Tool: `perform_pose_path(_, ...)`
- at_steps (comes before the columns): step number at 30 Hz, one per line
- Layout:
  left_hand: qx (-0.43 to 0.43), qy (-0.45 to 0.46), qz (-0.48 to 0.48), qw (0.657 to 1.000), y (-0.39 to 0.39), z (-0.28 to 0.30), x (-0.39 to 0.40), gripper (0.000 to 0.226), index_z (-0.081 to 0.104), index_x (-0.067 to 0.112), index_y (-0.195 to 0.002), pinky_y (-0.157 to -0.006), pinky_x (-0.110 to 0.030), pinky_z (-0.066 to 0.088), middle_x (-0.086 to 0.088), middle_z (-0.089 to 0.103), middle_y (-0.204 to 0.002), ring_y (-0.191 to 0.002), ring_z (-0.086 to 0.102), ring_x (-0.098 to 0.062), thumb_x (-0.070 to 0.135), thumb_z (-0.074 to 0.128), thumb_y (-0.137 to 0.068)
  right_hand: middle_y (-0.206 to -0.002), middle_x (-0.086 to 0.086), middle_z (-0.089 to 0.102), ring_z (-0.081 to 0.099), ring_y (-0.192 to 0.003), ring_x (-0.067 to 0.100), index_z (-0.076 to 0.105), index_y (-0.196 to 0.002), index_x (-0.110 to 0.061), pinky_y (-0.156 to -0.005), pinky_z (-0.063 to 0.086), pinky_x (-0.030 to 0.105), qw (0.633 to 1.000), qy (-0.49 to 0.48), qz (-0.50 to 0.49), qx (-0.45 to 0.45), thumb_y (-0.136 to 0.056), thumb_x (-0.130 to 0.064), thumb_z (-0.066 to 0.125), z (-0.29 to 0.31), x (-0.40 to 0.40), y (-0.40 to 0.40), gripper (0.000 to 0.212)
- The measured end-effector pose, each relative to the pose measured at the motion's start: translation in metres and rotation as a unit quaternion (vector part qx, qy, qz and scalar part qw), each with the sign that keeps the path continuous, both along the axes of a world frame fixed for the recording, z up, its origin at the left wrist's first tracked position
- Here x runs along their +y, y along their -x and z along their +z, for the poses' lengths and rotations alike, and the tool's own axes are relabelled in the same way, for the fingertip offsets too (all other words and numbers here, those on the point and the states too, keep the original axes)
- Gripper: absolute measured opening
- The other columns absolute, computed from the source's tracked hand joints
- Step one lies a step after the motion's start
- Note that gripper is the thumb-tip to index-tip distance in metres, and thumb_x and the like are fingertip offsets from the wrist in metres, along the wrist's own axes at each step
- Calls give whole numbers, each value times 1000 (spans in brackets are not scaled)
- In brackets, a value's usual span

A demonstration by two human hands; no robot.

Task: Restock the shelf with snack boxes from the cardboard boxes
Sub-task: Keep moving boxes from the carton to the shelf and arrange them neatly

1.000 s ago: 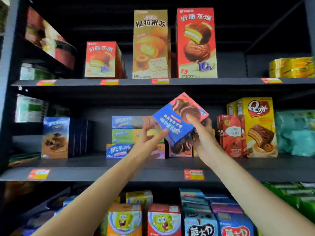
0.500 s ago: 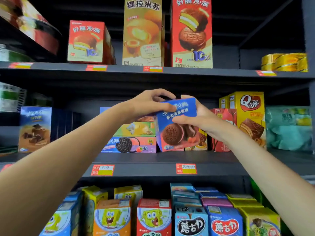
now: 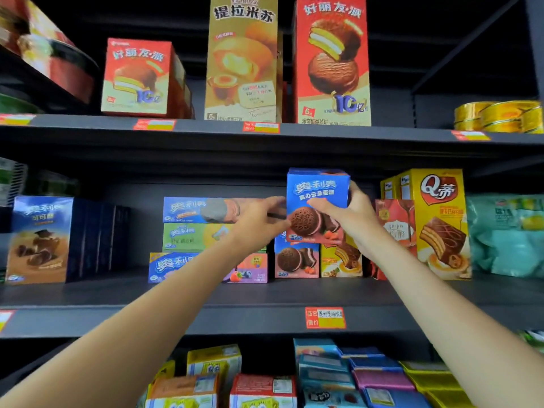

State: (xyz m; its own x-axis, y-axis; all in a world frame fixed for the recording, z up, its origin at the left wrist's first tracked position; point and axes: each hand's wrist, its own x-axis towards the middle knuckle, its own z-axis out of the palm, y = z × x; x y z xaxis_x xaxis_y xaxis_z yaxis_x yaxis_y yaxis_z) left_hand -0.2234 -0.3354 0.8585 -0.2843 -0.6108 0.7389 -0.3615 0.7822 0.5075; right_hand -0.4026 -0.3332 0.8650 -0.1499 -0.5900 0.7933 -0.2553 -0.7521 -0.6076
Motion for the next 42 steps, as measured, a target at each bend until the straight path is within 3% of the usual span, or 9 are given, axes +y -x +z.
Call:
perform_pose_path(3,35,32,18,999,2,3,-8,46,45,11,-134,-51,-3,43,-4,60,-108,-80,57,-7,5,56,-90,-99,-5,70,69,-91,13,57,-109,-23,-77,56,30,1000,9,22,1,-79,-28,73,6,-11,-7,35)
perform_pose_path(8,70,48,10,996,6,6,-19,46,42,12,-136,-50,-4,45,6,59,-96,-63,60,6,5,52,-92,-105,1,70,69,-92,18,56,-114,-18,-83,57,42,999,2,34,-8,-80,-32,71,14,-28,-11,40)
perform_pose_path(14,49,51,47,996,10,11,-36,43,41,17,-136,-51,-7,47,1,62,-118,-75,59,-1,14,50,-95,-108,2,68,68,-94,19,54,-117,-19,-85,56,44,1000,-15,15,-17,-82,-35,69,18,-45,-15,42)
perform_pose_path(22,27,85,96,991,13,8,-62,46,39,21,-138,-71,-30,57,3,59,-125,-101,61,-14,14,50,-94,-112,3,66,67,-96,19,50,-121,-18,-85,56,42,1000,-22,-8,-4,-84,-35,67,15,-55,-13,44)
perform_pose_path(26,11,87,90,992,14,5,-64,48,37,20,-140,-62,-14,49,-1,58,-126,-102,58,-12,16,50,-95,-112,3,66,67,-96,19,51,-122,-18,-86,56,43,999,-33,-17,-12,-83,-38,67,11,-60,-12,46)
perform_pose_path(32,-1,80,102,992,16,14,-61,37,42,16,-131,-53,-13,44,-1,61,-120,-89,56,-7,21,50,-95,-109,3,67,67,-94,20,54,-118,-18,-84,56,43,998,-32,-55,-12,-80,-43,68,24,-68,-14,47)
perform_pose_path(37,-60,79,167,981,18,19,-67,36,42,11,-127,-72,-30,47,-9,61,-120,-101,60,-23,12,50,-92,-115,7,62,67,-91,21,54,-114,-22,-78,58,39,995,-46,-86,-16,-76,-52,69,26,-84,-18,51)
perform_pose_path(40,-123,78,232,962,22,21,-72,35,41,7,-126,-77,-36,47,-14,62,-118,-102,61,-30,9,49,-92,-120,11,55,65,-95,22,53,-116,-16,-65,54,26,991,-42,-128,-21,-80,-49,66,26,-92,-22,51)
perform_pose_path(42,-133,84,275,948,25,21,-75,33,43,5,-125,-80,-38,47,-16,63,-116,-102,61,-32,6,46,-93,-124,13,50,59,-106,25,49,-122,-10,-72,51,27,985,-35,-168,6,-85,-43,63,23,-95,-25,51)
